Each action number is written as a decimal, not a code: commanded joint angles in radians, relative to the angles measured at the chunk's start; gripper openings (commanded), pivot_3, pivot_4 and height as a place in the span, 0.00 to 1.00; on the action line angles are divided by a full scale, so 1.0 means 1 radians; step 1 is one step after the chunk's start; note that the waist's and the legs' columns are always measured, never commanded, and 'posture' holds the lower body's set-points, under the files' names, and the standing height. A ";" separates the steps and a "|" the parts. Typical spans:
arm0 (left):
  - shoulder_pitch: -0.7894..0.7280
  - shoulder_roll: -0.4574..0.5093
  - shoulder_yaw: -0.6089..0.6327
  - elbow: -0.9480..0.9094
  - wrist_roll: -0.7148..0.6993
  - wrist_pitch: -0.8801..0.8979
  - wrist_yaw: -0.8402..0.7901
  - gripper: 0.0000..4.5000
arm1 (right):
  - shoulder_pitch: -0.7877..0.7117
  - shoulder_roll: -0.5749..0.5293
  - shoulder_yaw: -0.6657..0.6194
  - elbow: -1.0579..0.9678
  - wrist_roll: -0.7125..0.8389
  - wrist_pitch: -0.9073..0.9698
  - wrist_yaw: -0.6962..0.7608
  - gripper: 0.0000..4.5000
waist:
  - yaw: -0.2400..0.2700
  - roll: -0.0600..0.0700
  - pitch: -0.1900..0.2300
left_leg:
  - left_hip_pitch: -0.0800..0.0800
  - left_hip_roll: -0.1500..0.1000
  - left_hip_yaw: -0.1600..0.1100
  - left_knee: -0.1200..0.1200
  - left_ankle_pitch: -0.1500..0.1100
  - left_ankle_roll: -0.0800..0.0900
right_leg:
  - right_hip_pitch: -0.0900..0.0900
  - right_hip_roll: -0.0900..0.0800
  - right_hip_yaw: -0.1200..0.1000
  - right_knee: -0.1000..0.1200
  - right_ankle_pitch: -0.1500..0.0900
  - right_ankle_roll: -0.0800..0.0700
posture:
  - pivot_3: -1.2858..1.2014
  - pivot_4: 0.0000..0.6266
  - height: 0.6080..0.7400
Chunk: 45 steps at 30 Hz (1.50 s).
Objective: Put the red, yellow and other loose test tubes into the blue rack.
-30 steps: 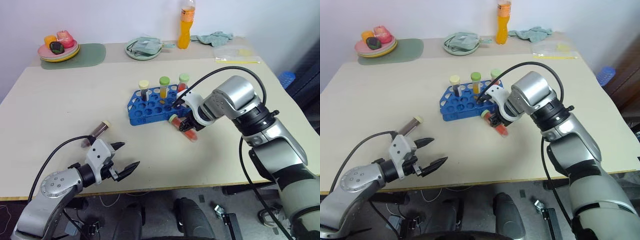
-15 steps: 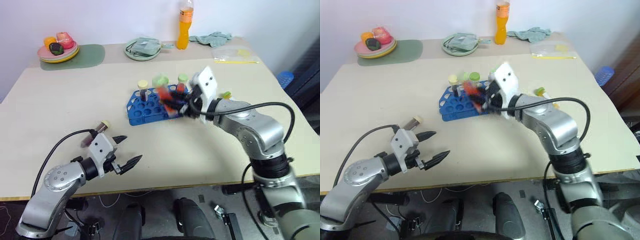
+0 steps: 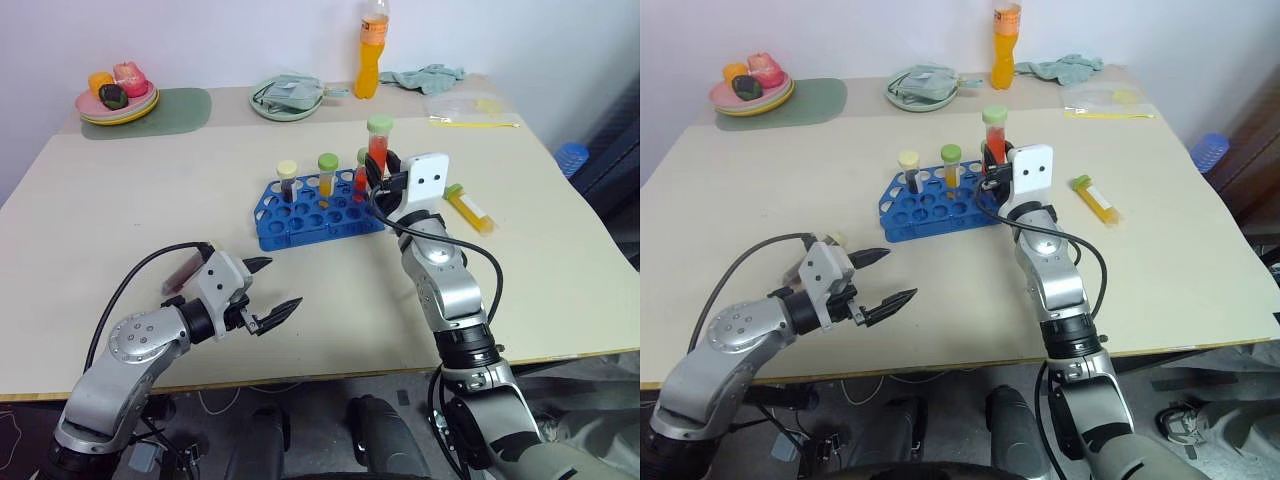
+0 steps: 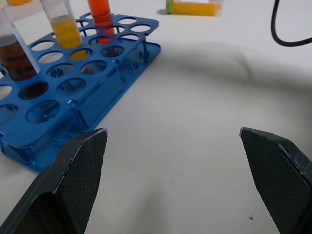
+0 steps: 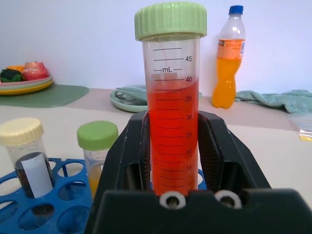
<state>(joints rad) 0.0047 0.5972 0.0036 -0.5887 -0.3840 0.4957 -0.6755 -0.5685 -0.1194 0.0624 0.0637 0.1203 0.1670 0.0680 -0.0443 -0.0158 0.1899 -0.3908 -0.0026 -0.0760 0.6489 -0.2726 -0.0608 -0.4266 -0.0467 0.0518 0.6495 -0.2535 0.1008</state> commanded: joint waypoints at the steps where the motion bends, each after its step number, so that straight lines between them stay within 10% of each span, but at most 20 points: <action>1: 0.012 0.005 0.013 -0.011 -0.004 -0.022 -0.006 1.00 | 0.012 0.011 -0.012 -0.021 -0.013 -0.026 0.006 0.27 | 0.000 0.000 0.000 | 0.000 0.000 0.000 0.000 0.000 0.000 | 0.000 0.000 0.000 0.000 0.000 0.000 | 0.52 0.24 1.00; 45: 0.005 0.005 0.011 -0.027 -0.016 -0.029 -0.017 1.00 | 0.082 0.058 -0.018 0.101 -0.118 -0.090 -0.010 0.27 | 0.000 0.000 0.000 | 0.001 0.000 0.000 0.000 0.000 0.000 | 0.001 0.000 0.000 0.000 0.000 0.000 | 0.52 0.24 1.00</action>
<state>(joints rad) 0.0233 0.5970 0.0064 -0.5834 -0.3843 0.4721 -0.6904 -0.4854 -0.0601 0.0481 0.1830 0.0086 0.0806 0.0571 -0.0442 -0.0156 0.1895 -0.3898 -0.0026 -0.0762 0.6490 -0.2726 -0.0608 -0.4253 -0.0466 0.0517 0.6495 -0.2536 0.1007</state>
